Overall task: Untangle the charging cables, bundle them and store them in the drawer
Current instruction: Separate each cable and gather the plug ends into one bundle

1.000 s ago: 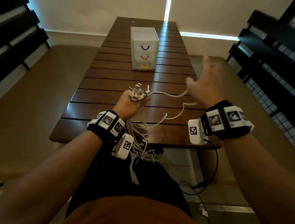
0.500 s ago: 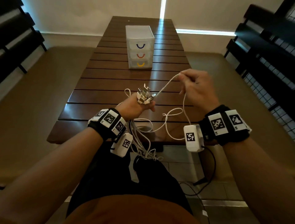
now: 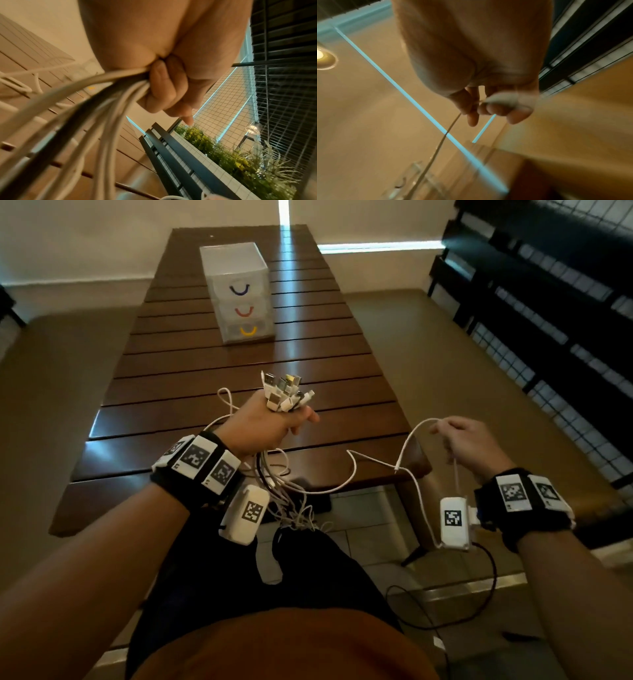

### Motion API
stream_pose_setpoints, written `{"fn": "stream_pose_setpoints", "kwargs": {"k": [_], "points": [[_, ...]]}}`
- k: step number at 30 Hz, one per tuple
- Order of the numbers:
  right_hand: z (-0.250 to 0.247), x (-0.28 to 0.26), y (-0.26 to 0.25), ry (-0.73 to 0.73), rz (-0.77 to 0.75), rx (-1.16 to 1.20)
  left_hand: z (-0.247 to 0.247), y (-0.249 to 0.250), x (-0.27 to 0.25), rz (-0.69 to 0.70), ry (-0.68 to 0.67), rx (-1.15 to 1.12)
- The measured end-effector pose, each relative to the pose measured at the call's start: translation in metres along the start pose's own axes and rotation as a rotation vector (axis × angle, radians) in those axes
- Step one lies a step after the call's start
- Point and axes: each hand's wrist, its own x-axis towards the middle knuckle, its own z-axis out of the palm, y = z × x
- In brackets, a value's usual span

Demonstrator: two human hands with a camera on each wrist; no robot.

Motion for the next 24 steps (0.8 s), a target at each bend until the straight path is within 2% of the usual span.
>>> {"fn": "stream_pose_setpoints", "kwargs": {"k": [3, 6, 8, 9, 11, 12, 14, 16, 17, 20, 24], "points": [[-0.017, -0.013, 0.051, 0.024, 0.044, -0.058, 0.016, 0.008, 0.006, -0.027, -0.031, -0.122], [-0.031, -0.029, 0.092, 0.016, 0.236, -0.051, 0.038, 0.023, 0.008, 0.019, -0.111, -0.147], [-0.037, -0.036, 0.102, 0.022, 0.350, -0.086, 0.053, 0.032, 0.010, 0.038, -0.177, -0.163], [-0.038, -0.041, 0.100, 0.041, 0.343, -0.125, 0.059, 0.036, 0.012, 0.042, -0.205, -0.173], [-0.036, -0.053, 0.086, 0.029, 0.152, -0.165, 0.073, 0.045, 0.016, 0.055, -0.252, -0.200], [-0.033, -0.060, 0.075, -0.051, 0.023, -0.157, 0.081, 0.049, 0.018, 0.067, -0.271, -0.210], [-0.019, -0.073, 0.058, -0.359, -0.149, -0.136, 0.096, 0.056, 0.021, 0.097, -0.290, -0.207], [-0.001, -0.077, 0.056, -0.642, -0.206, -0.190, 0.107, 0.061, 0.022, 0.111, -0.288, -0.208], [0.006, -0.078, 0.061, -0.689, -0.229, -0.223, 0.111, 0.063, 0.024, 0.112, -0.287, -0.214], [0.017, -0.069, 0.090, -0.573, -0.289, -0.331, 0.115, 0.067, 0.026, 0.118, -0.308, -0.209], [0.012, -0.048, 0.130, -0.475, -0.124, -0.488, 0.114, 0.070, 0.025, 0.057, -0.356, -0.248]]}}
